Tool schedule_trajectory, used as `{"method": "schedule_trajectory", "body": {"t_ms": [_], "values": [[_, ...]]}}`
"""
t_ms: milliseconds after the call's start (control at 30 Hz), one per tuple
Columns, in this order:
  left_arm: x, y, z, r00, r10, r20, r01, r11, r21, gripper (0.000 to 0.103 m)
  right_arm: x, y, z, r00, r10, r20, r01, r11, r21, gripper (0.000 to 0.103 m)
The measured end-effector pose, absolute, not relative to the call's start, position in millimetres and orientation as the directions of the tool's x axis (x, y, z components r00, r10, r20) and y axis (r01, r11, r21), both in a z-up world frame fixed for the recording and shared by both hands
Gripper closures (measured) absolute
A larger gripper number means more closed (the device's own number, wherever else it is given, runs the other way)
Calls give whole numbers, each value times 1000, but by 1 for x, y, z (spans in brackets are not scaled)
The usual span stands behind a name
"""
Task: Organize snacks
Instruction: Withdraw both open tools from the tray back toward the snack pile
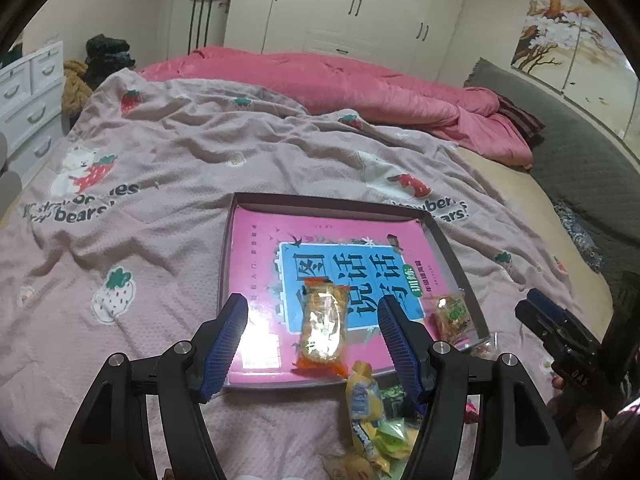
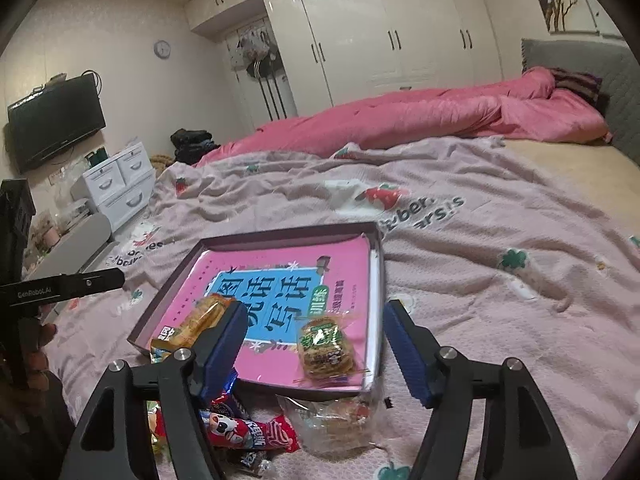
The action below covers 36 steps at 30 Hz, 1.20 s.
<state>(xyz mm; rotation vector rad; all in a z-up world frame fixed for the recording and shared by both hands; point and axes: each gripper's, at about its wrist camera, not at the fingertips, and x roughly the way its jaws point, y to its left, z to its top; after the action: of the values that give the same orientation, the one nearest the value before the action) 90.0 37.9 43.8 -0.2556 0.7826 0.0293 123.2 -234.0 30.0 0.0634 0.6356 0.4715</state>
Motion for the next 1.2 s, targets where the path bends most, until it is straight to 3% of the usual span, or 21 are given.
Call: {"method": "schedule_trajectory", "body": {"t_ms": [800, 1200], "values": [[55, 27, 60, 724, -83, -684, -72, 978, -194, 34, 64, -208, 46, 687, 436, -582, -468, 878, 105, 29], [35, 29, 44, 678, -97, -729, -54, 982, -180, 34, 47, -197, 45, 652, 436, -620, -515, 855, 60, 29]]}}
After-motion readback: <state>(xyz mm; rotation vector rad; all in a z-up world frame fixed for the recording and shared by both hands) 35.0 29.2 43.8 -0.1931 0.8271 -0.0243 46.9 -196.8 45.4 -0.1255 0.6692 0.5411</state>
